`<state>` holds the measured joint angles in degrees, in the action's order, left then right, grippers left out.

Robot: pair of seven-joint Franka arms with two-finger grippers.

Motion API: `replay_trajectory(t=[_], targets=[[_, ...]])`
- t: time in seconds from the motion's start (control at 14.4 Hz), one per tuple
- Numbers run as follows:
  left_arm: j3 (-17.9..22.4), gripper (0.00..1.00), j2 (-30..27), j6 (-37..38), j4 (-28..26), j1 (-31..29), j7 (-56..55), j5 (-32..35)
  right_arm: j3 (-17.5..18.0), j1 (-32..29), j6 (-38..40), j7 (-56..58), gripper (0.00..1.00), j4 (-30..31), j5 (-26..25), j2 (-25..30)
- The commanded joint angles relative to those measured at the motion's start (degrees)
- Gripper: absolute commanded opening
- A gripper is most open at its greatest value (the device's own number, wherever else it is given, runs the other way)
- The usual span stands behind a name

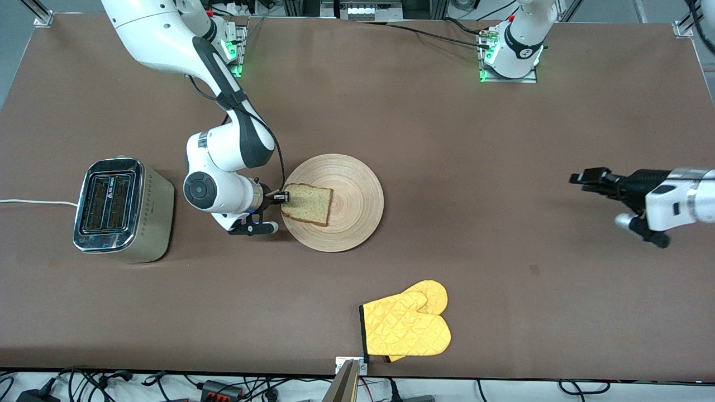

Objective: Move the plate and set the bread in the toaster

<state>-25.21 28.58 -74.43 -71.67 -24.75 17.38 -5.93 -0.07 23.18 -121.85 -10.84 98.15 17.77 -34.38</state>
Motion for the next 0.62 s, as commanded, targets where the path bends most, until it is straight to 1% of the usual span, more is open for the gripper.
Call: replay_trajectory(t=[0.0, 0.07, 0.14, 0.28, 0.35, 0.42, 0.56], targets=[[-0.3, 0.52, -3.3, 0.5, -0.2, 1.1, -1.5, 5.0, -0.1, 0.2, -0.9, -0.7, 0.48, -1.0, 0.9, -1.1], [-0.5, 0.82, -3.4, 0.2, -0.2, 1.9, -1.2, 6.9, -0.1, 0.2, -1.2, -0.7, 0.48, -1.0, 0.9, -1.3], [-0.9, 1.00, -3.5, 0.2, -0.2, 2.2, -0.3, 8.0, -0.1, 0.2, -1.1, -0.7, 0.46, -1.3, 1.0, -1.4], [-3.6, 1.00, -4.8, 0.2, 0.0, 3.4, -0.5, 8.9, -0.1, 0.2, -1.1, -0.8, 0.41, -1.4, 1.0, -1.4], [-4.1, 1.00, -5.3, 0.2, 0.0, 4.6, -0.4, 11.0, -0.1, 0.2, -1.2, -0.7, 0.39, -1.4, 1.0, -1.4], [-4.1, 1.00, -5.5, 0.2, 0.0, 5.5, -0.7, 12.1, -0.1, 0.2, -1.1, -0.8, 0.31, -1.4, 1.0, -1.4], [-3.9, 1.00, -6.9, 0.0, -0.1, 5.6, -1.2, 12.3, -0.1, 0.2, -0.9, -0.6, 0.18, -1.6, 1.0, -1.4]])
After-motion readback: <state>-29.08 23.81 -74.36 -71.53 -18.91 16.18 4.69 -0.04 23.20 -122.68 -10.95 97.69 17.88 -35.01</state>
